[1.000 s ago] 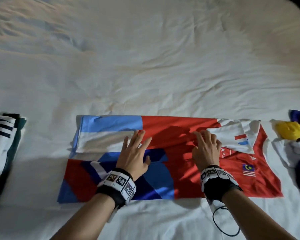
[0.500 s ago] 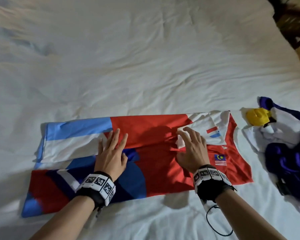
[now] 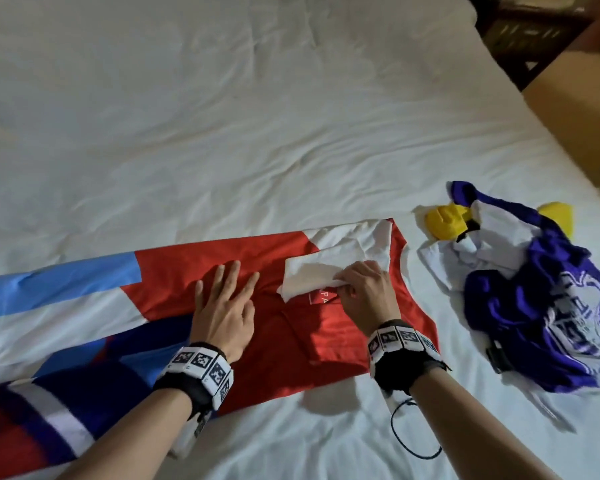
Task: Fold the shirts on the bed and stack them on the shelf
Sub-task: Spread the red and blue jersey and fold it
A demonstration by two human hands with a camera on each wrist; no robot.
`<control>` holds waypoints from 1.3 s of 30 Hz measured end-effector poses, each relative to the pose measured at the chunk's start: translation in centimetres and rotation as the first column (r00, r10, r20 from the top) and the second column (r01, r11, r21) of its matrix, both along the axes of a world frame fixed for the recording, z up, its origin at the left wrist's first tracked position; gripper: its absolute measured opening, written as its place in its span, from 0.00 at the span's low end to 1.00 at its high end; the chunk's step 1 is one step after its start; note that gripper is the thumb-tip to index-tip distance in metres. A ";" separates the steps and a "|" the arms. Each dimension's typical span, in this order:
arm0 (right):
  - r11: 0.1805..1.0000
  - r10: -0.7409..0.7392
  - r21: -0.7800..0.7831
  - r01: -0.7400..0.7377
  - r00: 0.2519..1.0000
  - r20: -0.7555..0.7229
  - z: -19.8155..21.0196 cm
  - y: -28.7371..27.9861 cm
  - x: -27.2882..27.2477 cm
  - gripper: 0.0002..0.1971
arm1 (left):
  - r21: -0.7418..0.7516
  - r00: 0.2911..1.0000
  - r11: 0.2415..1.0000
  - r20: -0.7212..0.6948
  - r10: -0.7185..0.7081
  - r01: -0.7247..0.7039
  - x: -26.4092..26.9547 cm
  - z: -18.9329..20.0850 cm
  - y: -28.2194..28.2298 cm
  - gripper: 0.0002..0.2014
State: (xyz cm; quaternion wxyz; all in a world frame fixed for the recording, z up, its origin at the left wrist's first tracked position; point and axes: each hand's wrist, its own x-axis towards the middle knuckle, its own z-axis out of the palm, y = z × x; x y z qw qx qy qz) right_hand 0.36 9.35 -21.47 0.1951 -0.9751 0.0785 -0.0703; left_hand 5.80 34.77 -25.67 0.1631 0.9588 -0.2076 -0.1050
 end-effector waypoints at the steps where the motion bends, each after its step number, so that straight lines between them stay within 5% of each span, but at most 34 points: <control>1: 1.000 -0.010 -0.007 0.010 1.000 -0.003 0.0 0.4 -0.4 0.11 | -0.010 1.000 1.000 0.002 0.000 0.000 -0.2 0.4 -0.4 0.29; 9: 0.995 0.104 0.022 -0.102 0.948 -0.301 -3.1 -0.1 2.4 0.37 | 0.046 0.998 0.997 -0.037 -0.059 0.060 -1.2 -1.0 -6.8 0.32; 12: 0.973 -0.229 -0.123 0.194 0.861 -0.454 -4.1 -3.6 3.0 0.35 | 0.084 0.997 0.994 -0.017 -0.071 0.072 -1.5 -1.6 -6.7 0.32; 14: 0.916 -0.399 -0.152 0.371 0.814 -0.423 -3.6 -4.4 2.8 0.34 | 0.073 0.997 0.995 -0.030 -0.069 0.071 -1.5 -1.5 -6.7 0.32; 15: 0.921 -0.390 -0.150 0.360 0.849 -0.357 -3.3 -3.6 2.4 0.34 | 0.052 0.997 0.996 -0.039 -0.067 0.069 -1.4 -1.1 -6.7 0.31; 18: 0.991 -0.122 -0.071 0.112 0.978 -0.169 -2.2 2.7 0.3 0.34 | 0.010 0.997 0.999 -0.055 -0.052 0.053 -1.0 0.1 -5.7 0.31; 21: 0.995 0.092 -0.016 -0.096 0.981 -0.172 -3.0 10.5 -3.2 0.33 | 0.054 0.998 0.998 -0.057 -0.009 0.012 0.4 0.5 -1.5 0.32; 28: 0.962 0.256 -0.015 -0.274 0.917 -0.304 -4.7 23.5 -4.6 0.35 | 0.306 0.979 0.930 0.037 0.203 -0.204 6.3 -1.2 19.0 0.34; 32: 0.887 0.445 -0.010 -0.461 0.861 -0.245 -3.8 31.1 -4.4 0.43 | 0.362 0.957 0.891 0.004 0.291 -0.272 8.4 -0.5 23.8 0.31; 35: 0.745 0.643 -0.009 -0.667 0.722 -0.255 -3.0 36.7 -4.1 0.47 | 0.268 0.958 0.919 0.078 0.277 -0.288 9.4 1.0 26.0 0.28; 37: 0.710 0.681 0.041 -0.703 0.671 -0.293 -2.5 40.1 -3.7 0.42 | 0.235 0.945 0.916 0.067 0.319 -0.326 10.5 1.8 27.7 0.20; 39: 0.736 0.669 0.077 -0.672 0.706 -0.232 -2.4 42.6 -3.3 0.28 | 0.264 0.945 0.909 0.046 0.323 -0.323 11.4 2.7 28.5 0.18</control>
